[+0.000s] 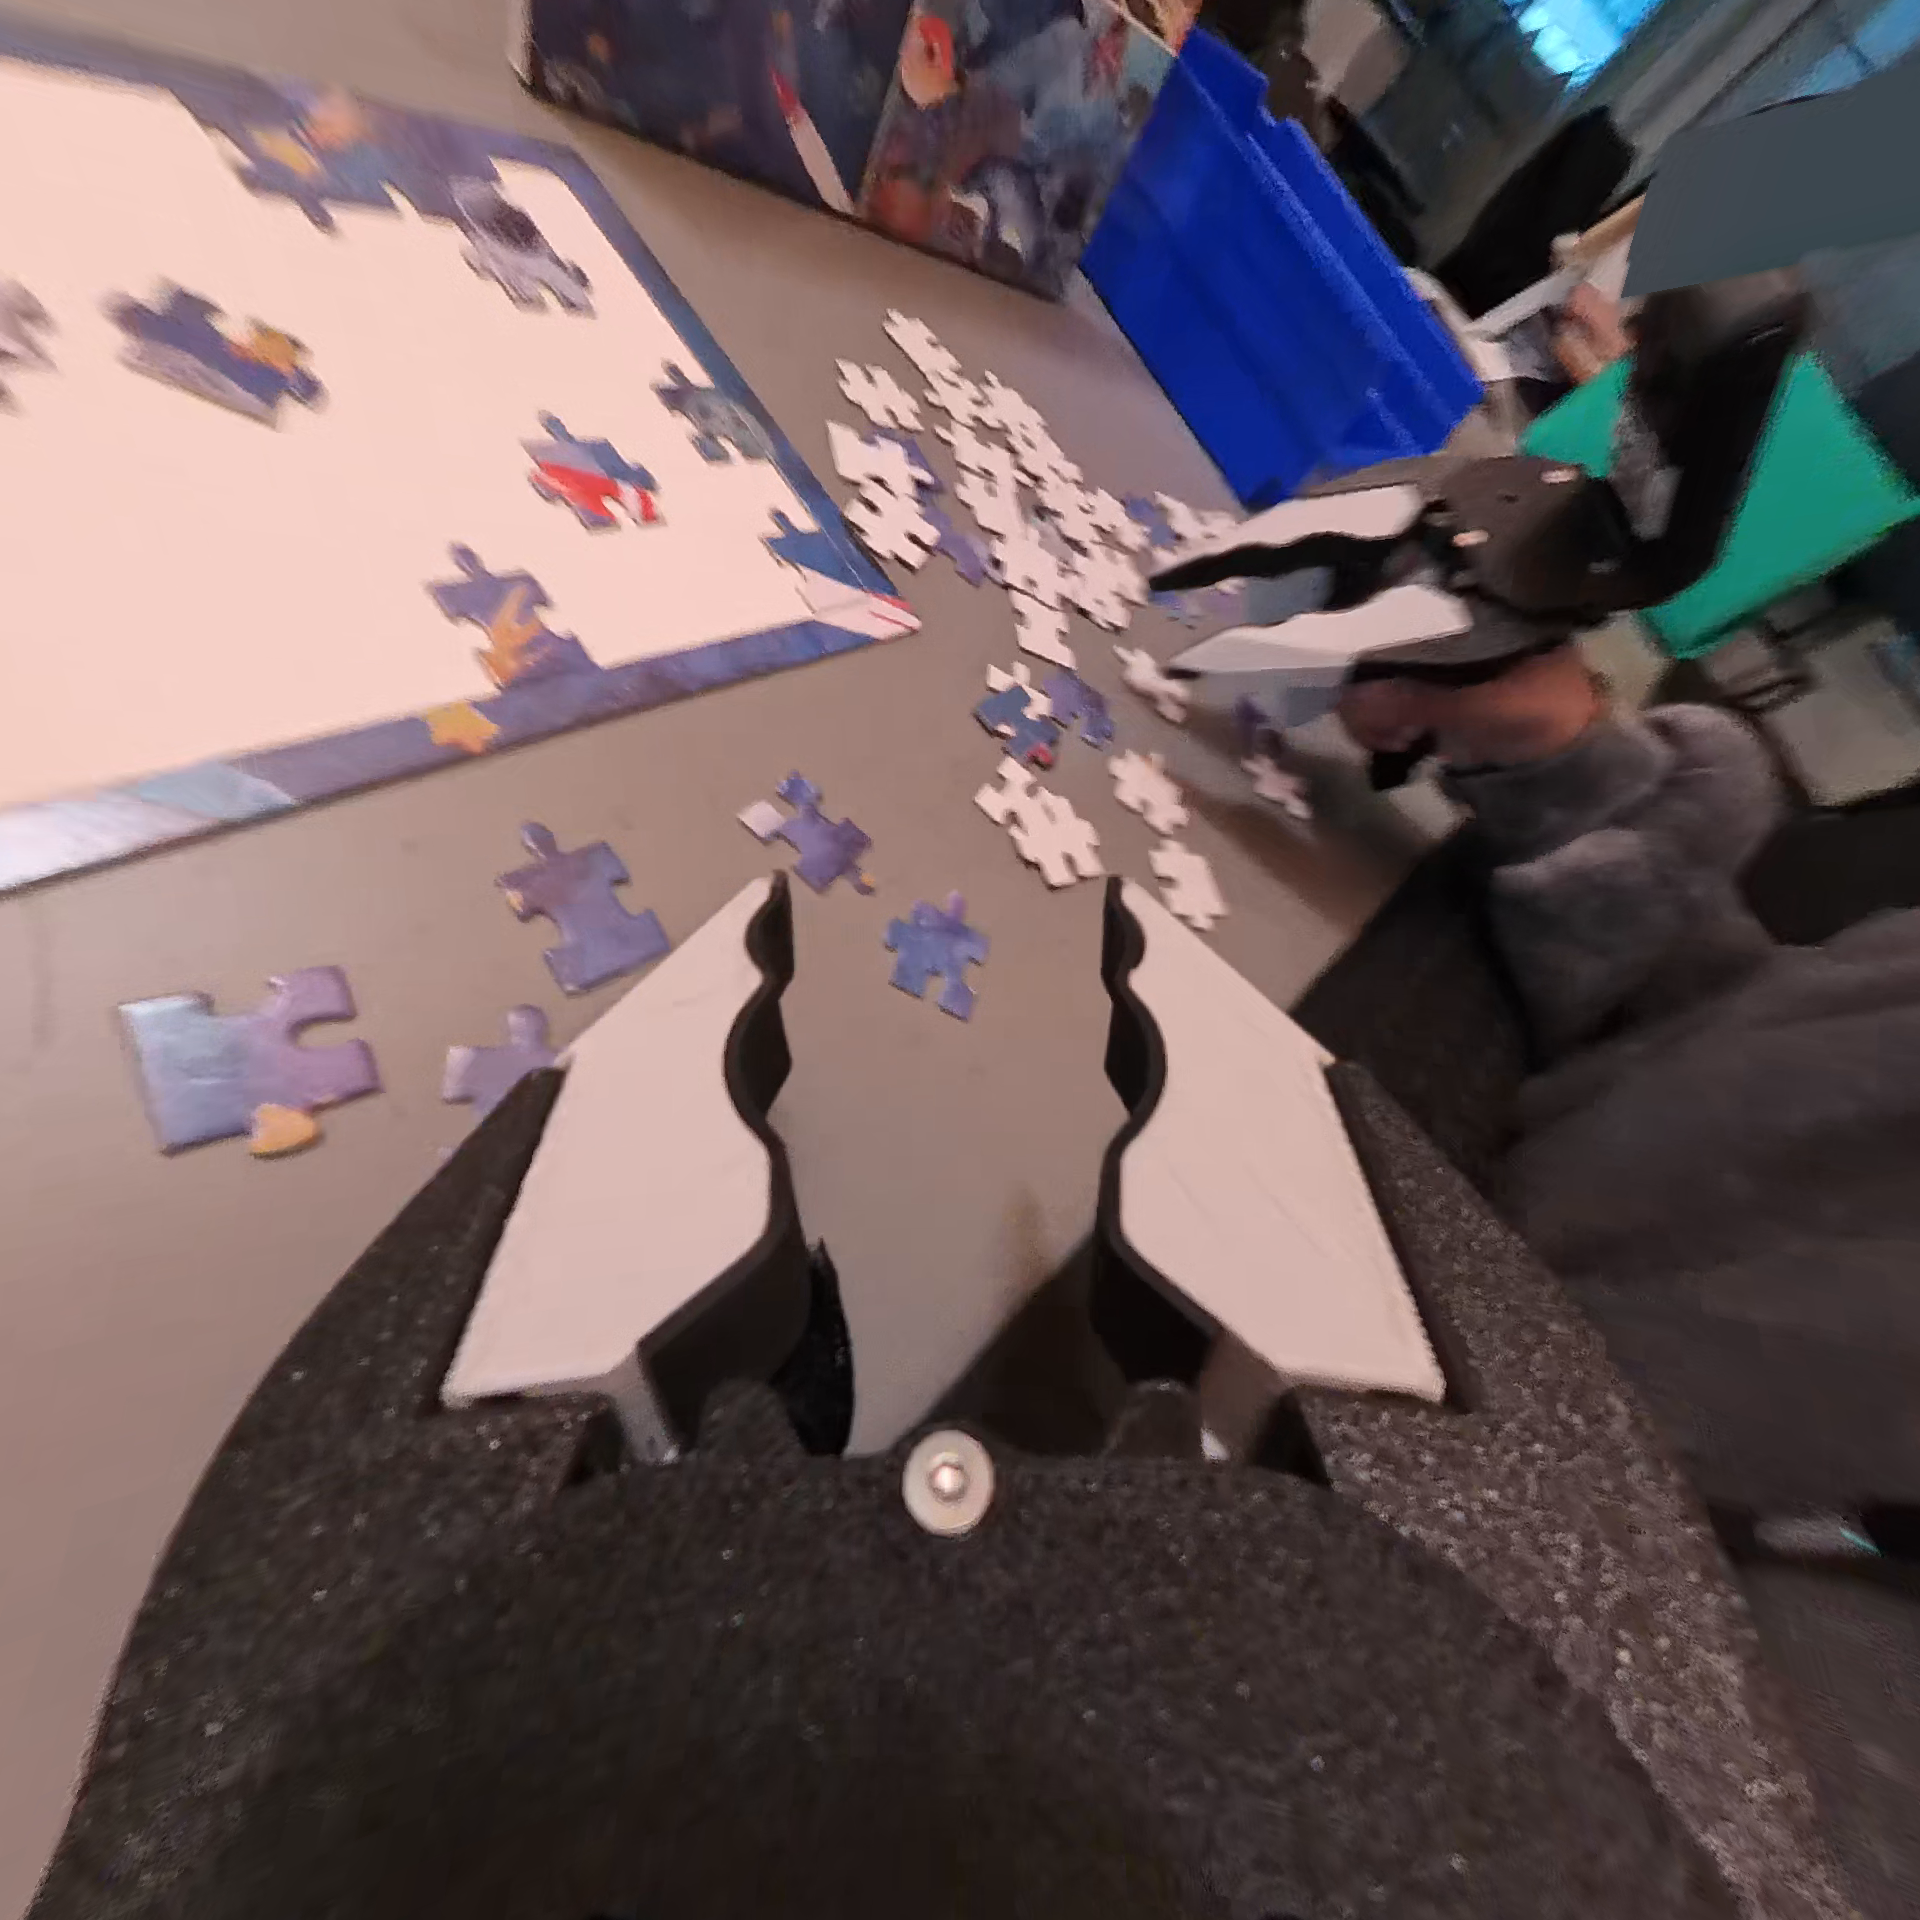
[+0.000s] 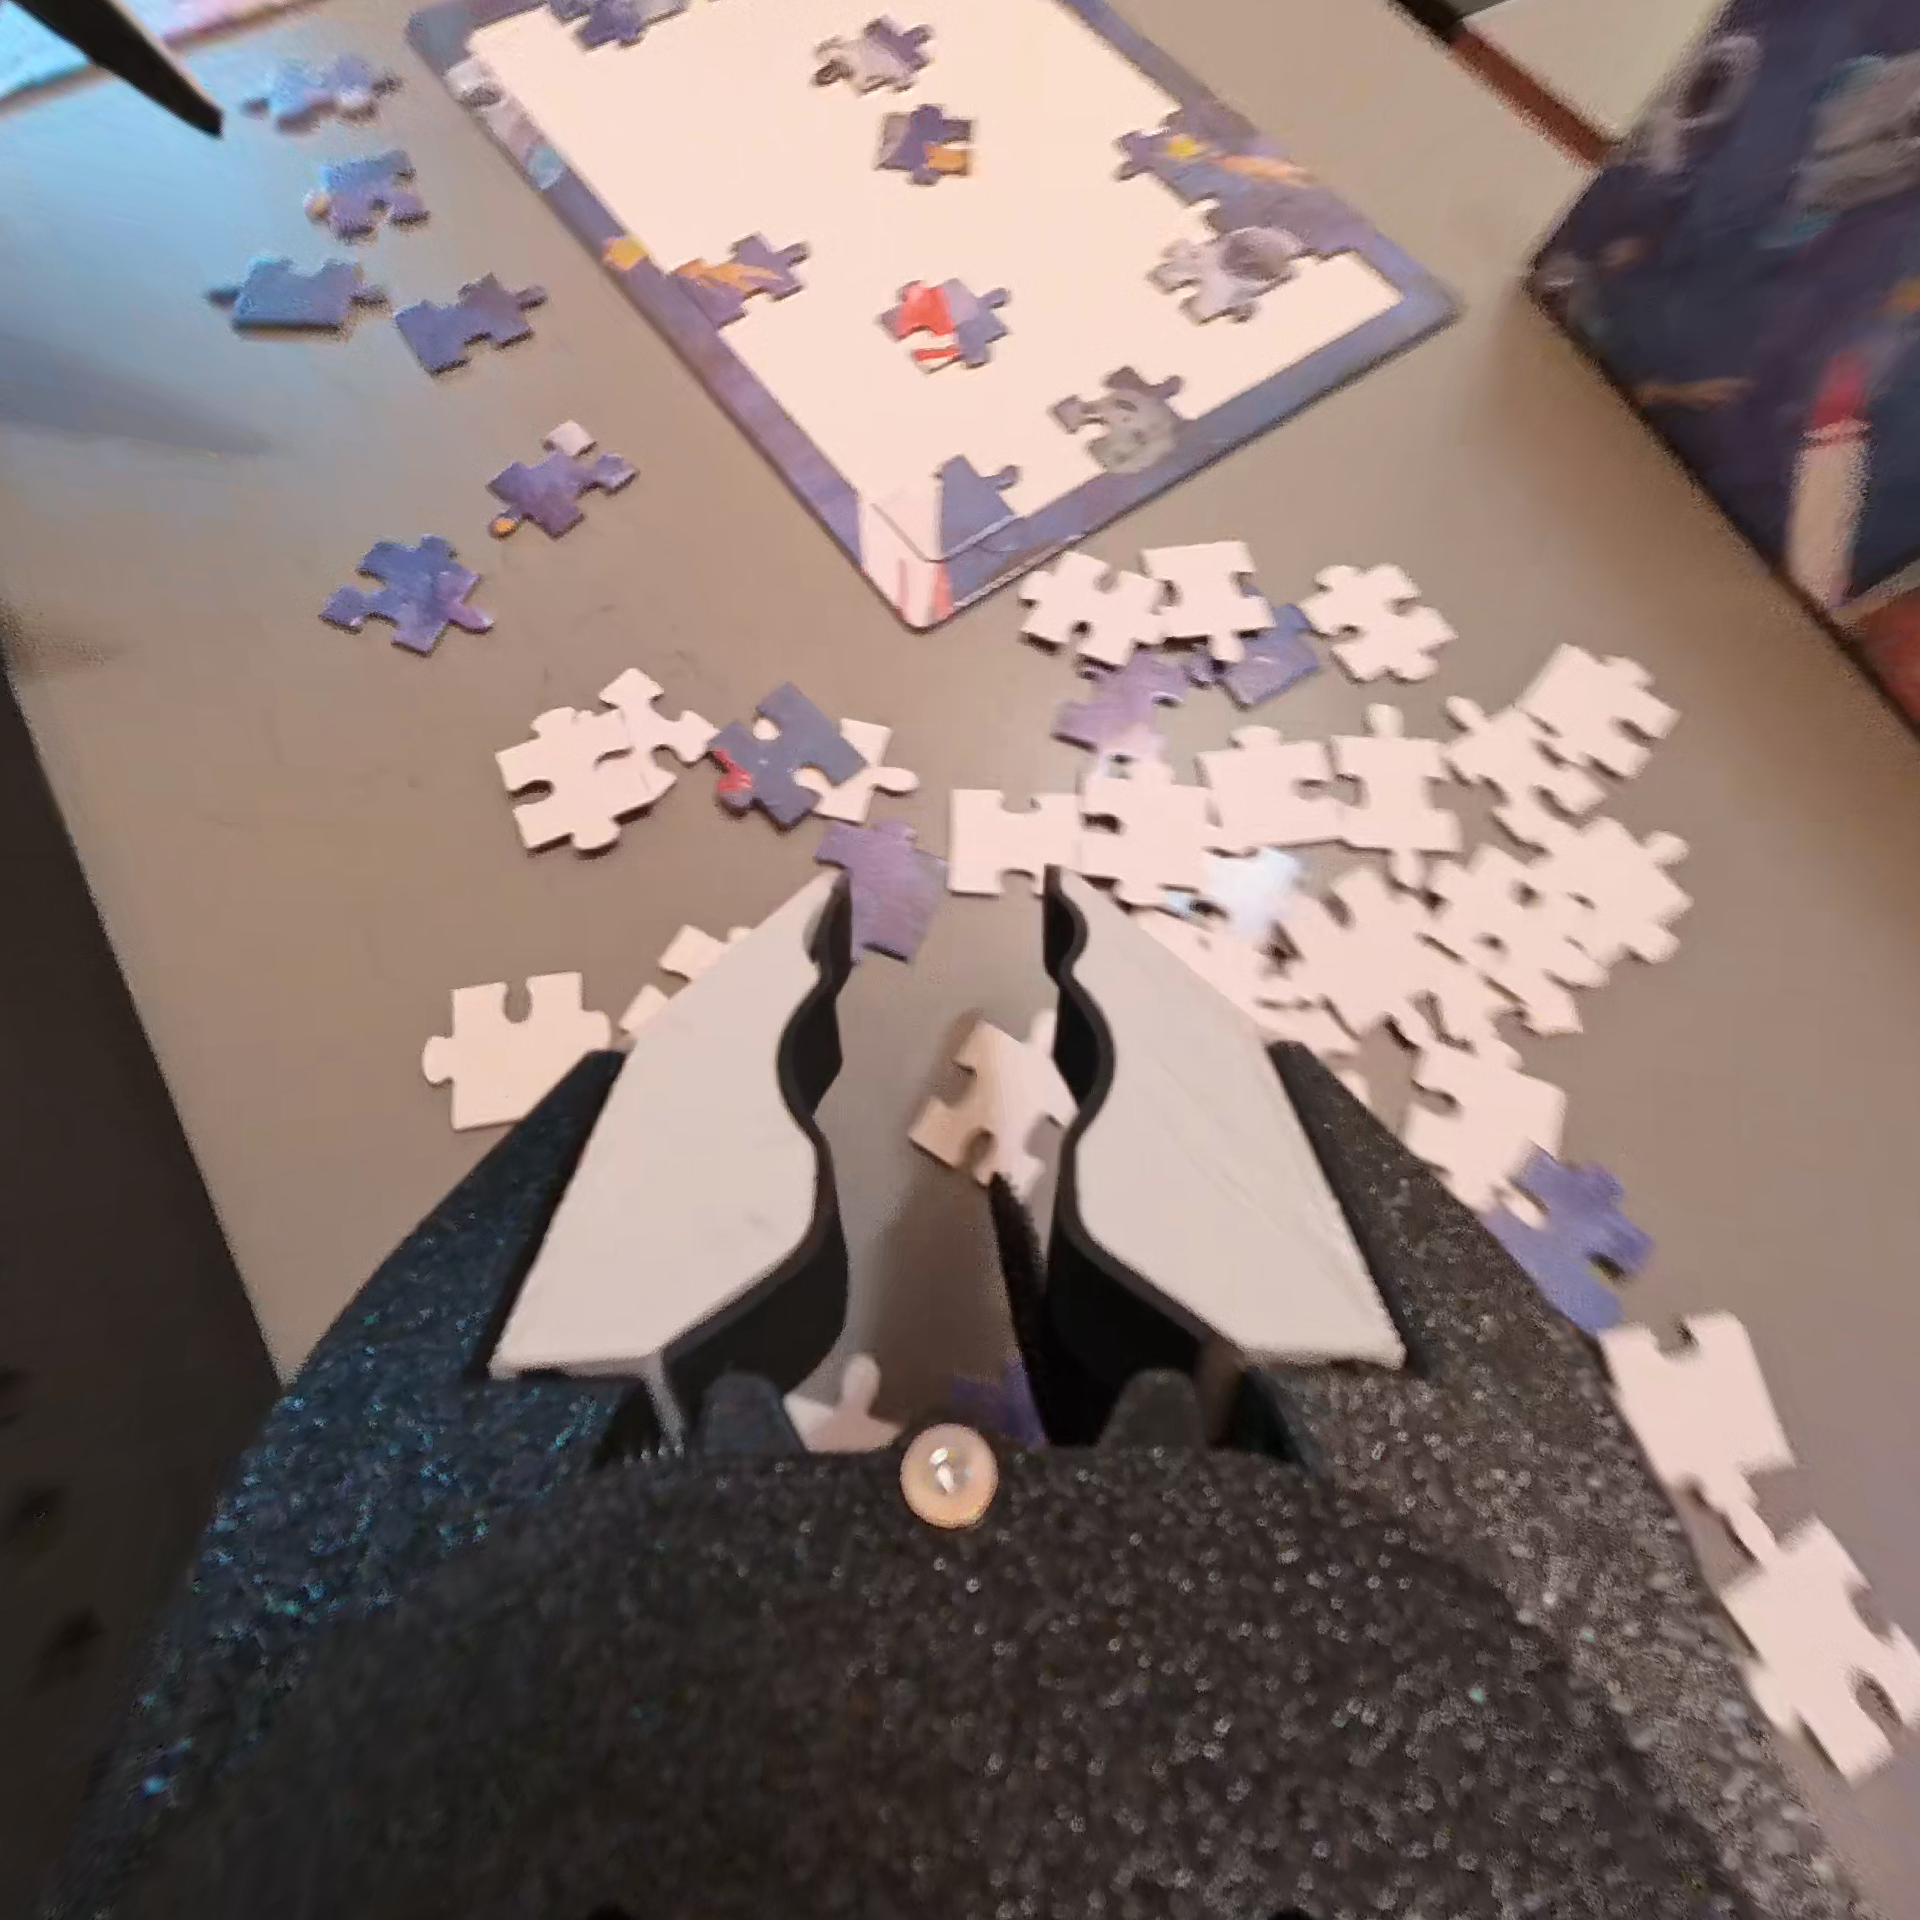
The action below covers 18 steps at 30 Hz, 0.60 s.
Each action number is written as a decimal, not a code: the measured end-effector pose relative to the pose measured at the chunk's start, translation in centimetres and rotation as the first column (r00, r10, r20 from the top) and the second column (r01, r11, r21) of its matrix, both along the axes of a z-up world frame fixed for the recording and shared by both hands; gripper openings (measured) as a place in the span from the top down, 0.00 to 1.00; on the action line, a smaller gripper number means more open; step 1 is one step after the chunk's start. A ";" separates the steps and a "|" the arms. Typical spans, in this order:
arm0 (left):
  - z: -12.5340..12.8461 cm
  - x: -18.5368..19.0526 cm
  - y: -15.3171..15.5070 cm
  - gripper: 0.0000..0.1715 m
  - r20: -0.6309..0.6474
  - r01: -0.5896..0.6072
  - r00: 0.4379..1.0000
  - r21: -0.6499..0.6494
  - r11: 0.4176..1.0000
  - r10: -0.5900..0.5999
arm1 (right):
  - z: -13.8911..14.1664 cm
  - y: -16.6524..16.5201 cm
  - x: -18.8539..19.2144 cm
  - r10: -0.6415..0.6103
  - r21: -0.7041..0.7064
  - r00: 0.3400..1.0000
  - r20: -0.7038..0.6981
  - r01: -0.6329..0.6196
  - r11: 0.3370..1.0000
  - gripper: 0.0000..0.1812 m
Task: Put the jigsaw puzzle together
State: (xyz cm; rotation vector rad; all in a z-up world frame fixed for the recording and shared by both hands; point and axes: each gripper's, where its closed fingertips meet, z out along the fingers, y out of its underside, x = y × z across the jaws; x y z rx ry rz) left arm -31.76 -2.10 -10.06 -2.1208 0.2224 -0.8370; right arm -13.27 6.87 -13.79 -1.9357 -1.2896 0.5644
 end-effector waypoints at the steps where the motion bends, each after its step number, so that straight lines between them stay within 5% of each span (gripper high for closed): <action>1: -0.3 -0.8 0.7 0.65 -0.084 -0.042 0.995 0.045 0.998 0.046 | 0.7 0.6 0.9 -0.029 0.003 0.999 -0.026 0.029 1.000 0.81; 5: -0.8 -2.2 2.8 0.65 -0.306 -0.125 0.934 0.200 0.972 0.183 | 1.5 0.4 0.8 -0.036 -0.098 0.994 -0.101 0.026 0.995 0.75; 13: 3.5 2.2 1.1 0.66 -0.151 -0.022 0.984 0.415 0.909 0.092 | -1.9 -3.2 -5.2 0.043 -0.123 0.999 -0.016 -0.045 0.991 0.78; 18: 4.1 3.5 -0.3 0.66 -0.037 0.029 0.999 0.401 0.916 -0.015 | -2.7 -2.8 -5.5 0.046 -0.053 0.997 0.056 -0.043 0.998 0.81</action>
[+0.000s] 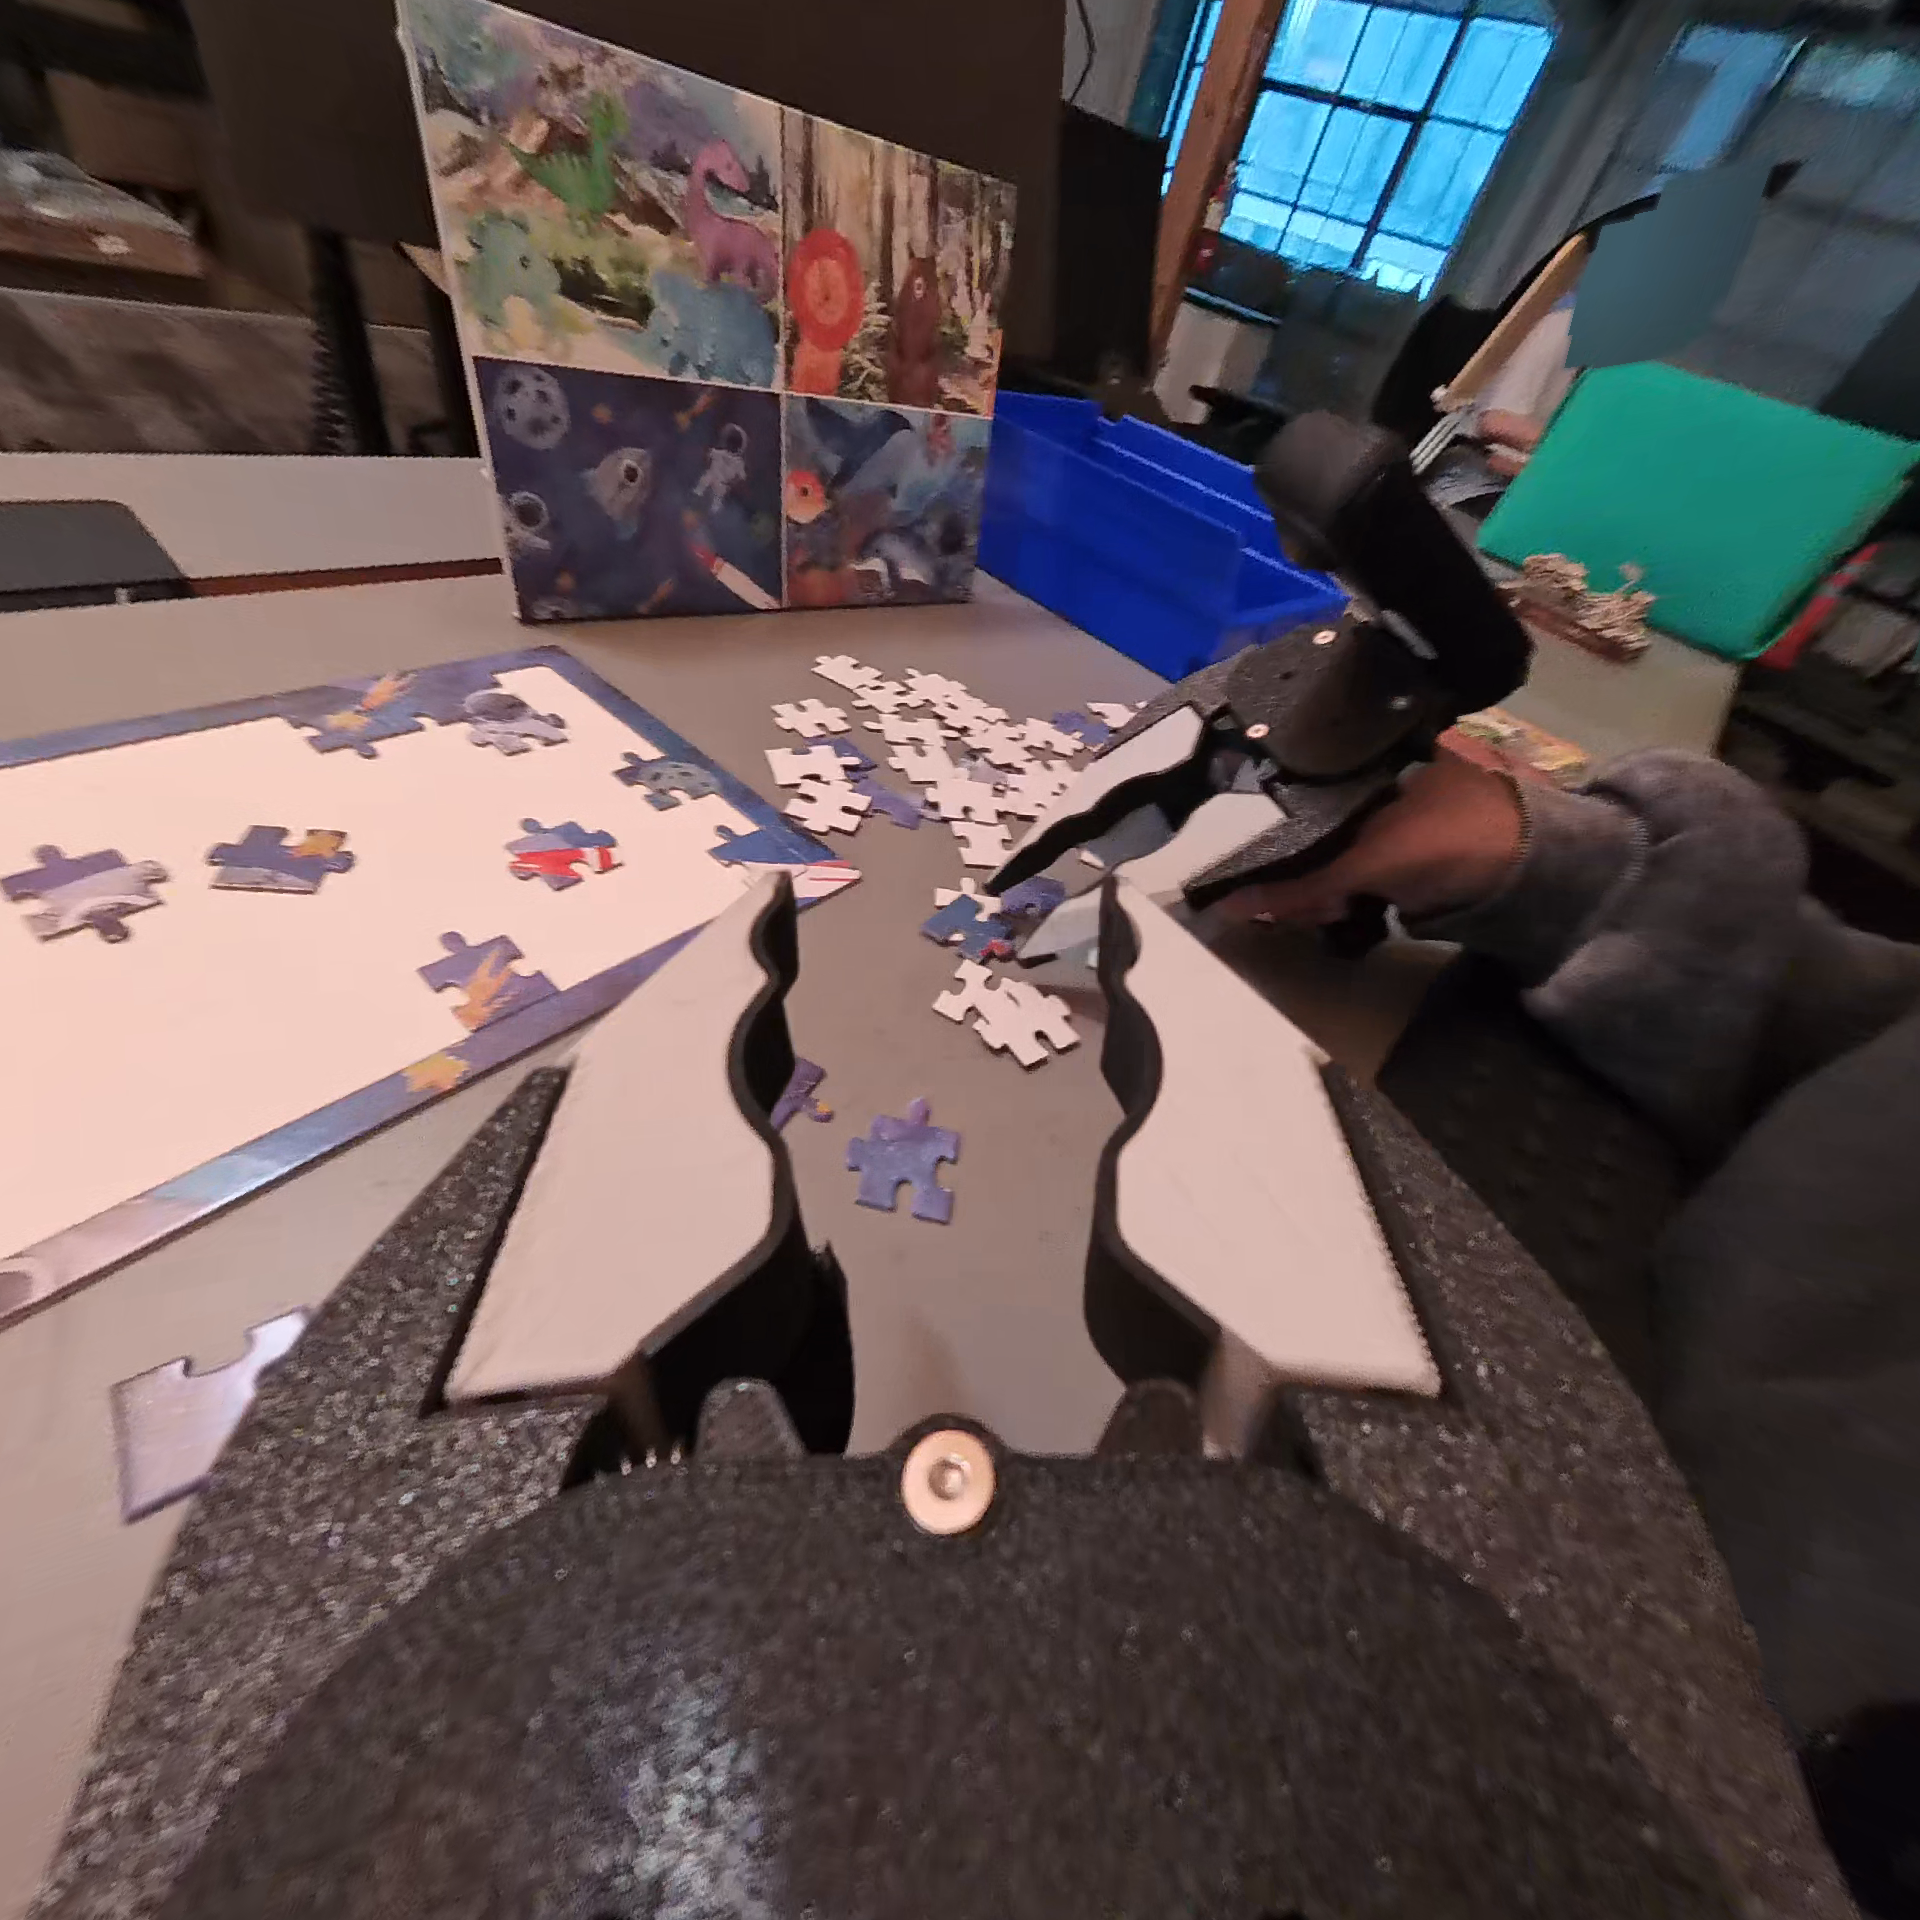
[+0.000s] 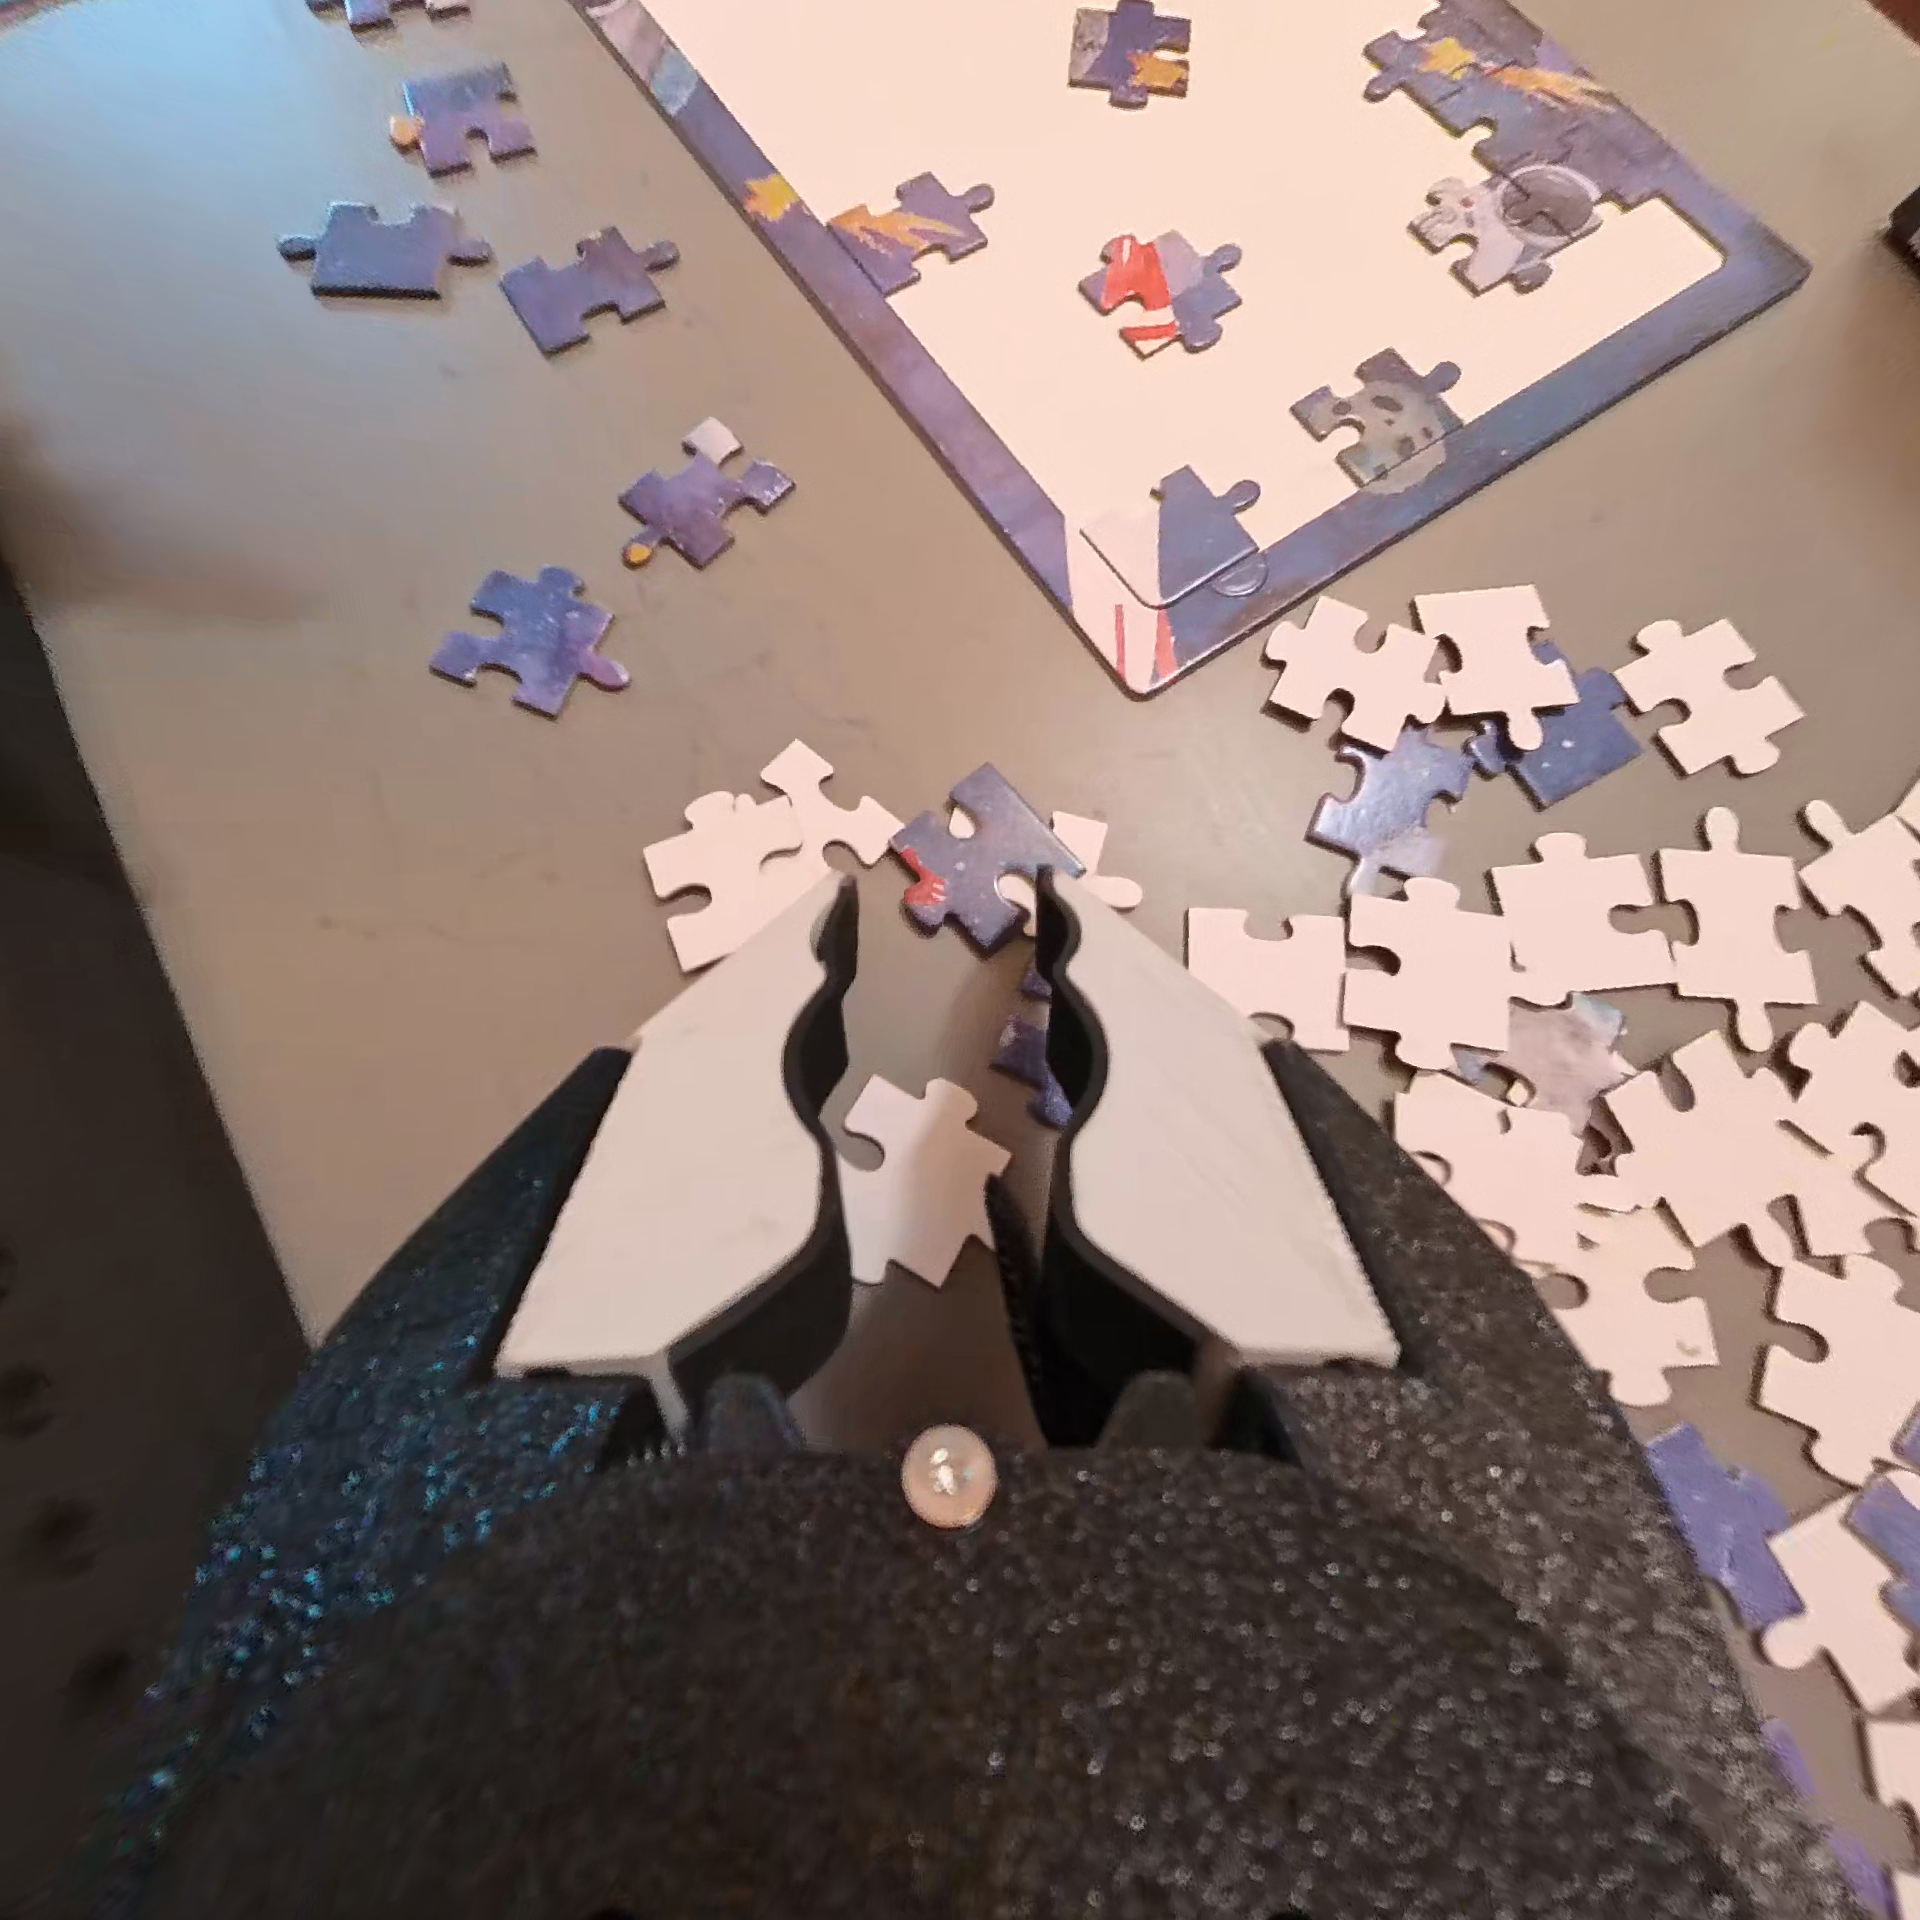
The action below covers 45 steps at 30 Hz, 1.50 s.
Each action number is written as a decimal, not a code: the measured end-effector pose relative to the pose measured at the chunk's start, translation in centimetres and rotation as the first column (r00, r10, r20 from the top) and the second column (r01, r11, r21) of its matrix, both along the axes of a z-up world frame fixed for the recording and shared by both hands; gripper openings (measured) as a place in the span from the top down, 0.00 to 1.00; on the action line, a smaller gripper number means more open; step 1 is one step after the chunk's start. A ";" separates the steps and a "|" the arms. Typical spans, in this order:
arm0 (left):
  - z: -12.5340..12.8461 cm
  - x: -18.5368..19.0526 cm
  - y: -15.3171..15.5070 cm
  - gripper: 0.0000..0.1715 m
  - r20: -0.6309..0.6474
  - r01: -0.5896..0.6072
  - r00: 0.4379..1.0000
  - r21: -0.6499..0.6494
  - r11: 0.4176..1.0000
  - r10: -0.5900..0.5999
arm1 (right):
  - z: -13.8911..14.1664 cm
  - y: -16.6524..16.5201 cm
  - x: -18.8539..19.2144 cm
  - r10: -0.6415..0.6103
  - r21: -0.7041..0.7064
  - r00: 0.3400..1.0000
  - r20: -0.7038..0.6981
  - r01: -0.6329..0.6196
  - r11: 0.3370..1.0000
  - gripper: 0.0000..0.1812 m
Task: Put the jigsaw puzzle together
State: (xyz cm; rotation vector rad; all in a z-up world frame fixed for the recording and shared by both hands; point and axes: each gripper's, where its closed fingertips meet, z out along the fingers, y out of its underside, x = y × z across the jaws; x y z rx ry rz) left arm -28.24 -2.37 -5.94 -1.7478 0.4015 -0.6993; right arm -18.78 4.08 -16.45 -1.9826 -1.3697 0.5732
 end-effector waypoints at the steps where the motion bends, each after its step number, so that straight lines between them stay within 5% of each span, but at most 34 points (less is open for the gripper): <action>1: 0.0 0.1 -0.1 0.66 0.012 0.013 1.000 -0.007 1.000 -0.013 | 0.0 0.1 -0.1 -0.007 -0.020 1.000 -0.011 0.007 1.000 0.81; 11: -0.5 0.4 -0.5 0.66 0.018 0.044 0.999 -0.038 0.998 -0.043 | -0.8 0.6 0.3 -0.002 0.010 0.999 0.036 0.002 1.000 0.85; 15: -0.8 0.7 -0.5 0.66 -0.014 0.041 0.999 -0.042 0.998 -0.042 | -0.8 0.4 0.5 0.019 0.025 0.999 0.035 -0.020 0.999 0.96; 21: -1.5 1.1 -0.4 0.66 -0.061 0.046 0.997 -0.070 0.996 -0.050 | -0.1 0.1 0.6 0.021 -0.016 0.999 -0.025 -0.022 1.000 0.99; 28: -3.8 1.7 -0.2 0.67 -0.164 0.089 0.979 -0.192 0.977 -0.121 | 0.3 -0.5 0.2 0.073 0.002 0.997 -0.037 -0.073 0.997 0.97; 32: -6.1 2.4 0.5 0.69 -0.283 0.107 0.939 -0.296 0.949 -0.194 | 0.2 -0.7 -0.4 0.144 0.035 0.990 0.001 -0.144 0.989 0.83; 39: -6.1 4.8 0.5 0.72 -0.251 0.205 0.925 -0.298 0.932 -0.284 | 0.6 -0.1 -1.0 0.398 0.064 0.911 0.112 -0.406 0.912 0.79; 45: -6.2 3.7 -0.2 0.72 -0.246 0.190 0.931 -0.307 0.933 -0.271 | -0.7 0.0 -2.0 0.445 -0.018 0.891 0.089 -0.445 0.895 0.79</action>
